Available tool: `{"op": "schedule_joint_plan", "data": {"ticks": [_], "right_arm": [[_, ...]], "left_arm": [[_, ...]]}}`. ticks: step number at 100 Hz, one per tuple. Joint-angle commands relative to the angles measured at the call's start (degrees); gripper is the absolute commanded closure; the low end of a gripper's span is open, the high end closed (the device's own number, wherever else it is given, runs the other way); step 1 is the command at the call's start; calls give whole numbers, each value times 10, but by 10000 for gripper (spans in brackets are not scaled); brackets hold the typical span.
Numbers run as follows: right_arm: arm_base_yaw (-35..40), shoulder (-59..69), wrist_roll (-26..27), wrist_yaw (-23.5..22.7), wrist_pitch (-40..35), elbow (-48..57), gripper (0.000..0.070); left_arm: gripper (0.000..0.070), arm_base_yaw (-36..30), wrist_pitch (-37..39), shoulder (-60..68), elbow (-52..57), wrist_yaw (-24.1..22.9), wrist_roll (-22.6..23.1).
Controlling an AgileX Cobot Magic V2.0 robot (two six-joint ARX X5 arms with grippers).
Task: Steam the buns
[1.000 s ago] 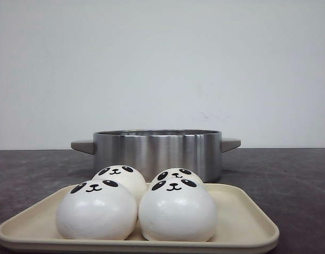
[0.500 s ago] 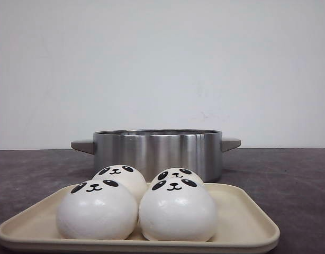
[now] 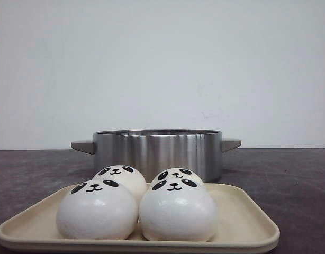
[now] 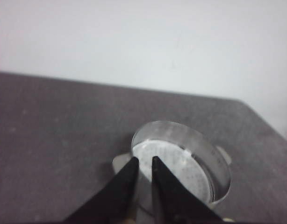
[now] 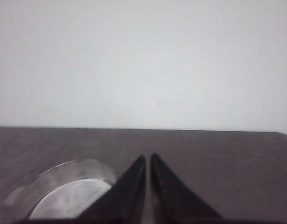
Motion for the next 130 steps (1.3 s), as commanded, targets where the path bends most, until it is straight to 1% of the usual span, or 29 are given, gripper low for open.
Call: {"op": "schedule_joint_plan", "data": {"ticks": [1,2,3,4,5,6,7,8,10,12,16,21,41,50,58,62,66,73,81,89,93,100,113,120,130], "right_arm": [[0,6,0,-28,-4,9,274],[0,6,2,-32,-4,9,223],[0,6,4,-36,-5,9,174],[0,6,7,-42,-7,9,130],[0,6,10,-46,-7,9,94],[0,6,13,-50,-8,9,65],[0,6,16,-54,-9,9,41],[0,6,19,-58,-10,9,24],[0,6,23,-67,-11,9,6],[0,6,26,-76,-11,9,3],[0,10,30,-89,-9,9,3],[0,17,39,-95,-4,9,3],[0,59,47,-94,15,22,3],[7,103,43,-94,13,46,3],[28,153,41,-87,6,72,4],[46,182,40,-79,-2,87,5],[70,212,40,-61,-13,103,5],[126,264,38,-14,-39,131,12],[210,319,41,44,-68,156,15],[299,374,72,103,-105,174,15],[336,402,92,122,-124,181,15],[380,448,117,128,-151,185,15],[424,523,155,120,-196,185,15],[441,559,166,120,-202,185,15],[446,600,174,120,-199,185,15]], "left_arm": [[296,-3,2,0,13,1,18],[273,-4,3,0,13,1,18],[209,-4,4,0,13,1,18],[170,-5,4,0,13,1,18],[152,-5,4,0,13,1,18],[119,-5,4,0,13,1,18],[79,-5,4,-1,13,1,18],[56,-5,4,-2,13,1,18],[23,-7,3,-2,13,1,18],[8,-8,3,-2,13,1,16],[10,-12,-1,-4,13,1,13],[10,-15,-12,-6,13,1,13],[11,-25,-70,-7,13,1,17],[11,-33,-91,-7,12,1,17],[11,-39,-101,-6,12,1,17],[11,-42,-103,-6,12,1,17],[11,-44,-103,-6,12,1,17],[11,-48,-102,-6,12,1,17],[11,-54,-105,-7,12,1,17],[11,-60,-112,-7,12,1,17],[11,-63,-117,-7,12,1,17],[11,-71,-124,-7,12,0,17],[17,-95,-140,-7,12,0,17],[18,-107,-148,-9,12,0,17],[18,-123,-155,-9,12,1,14]]}}
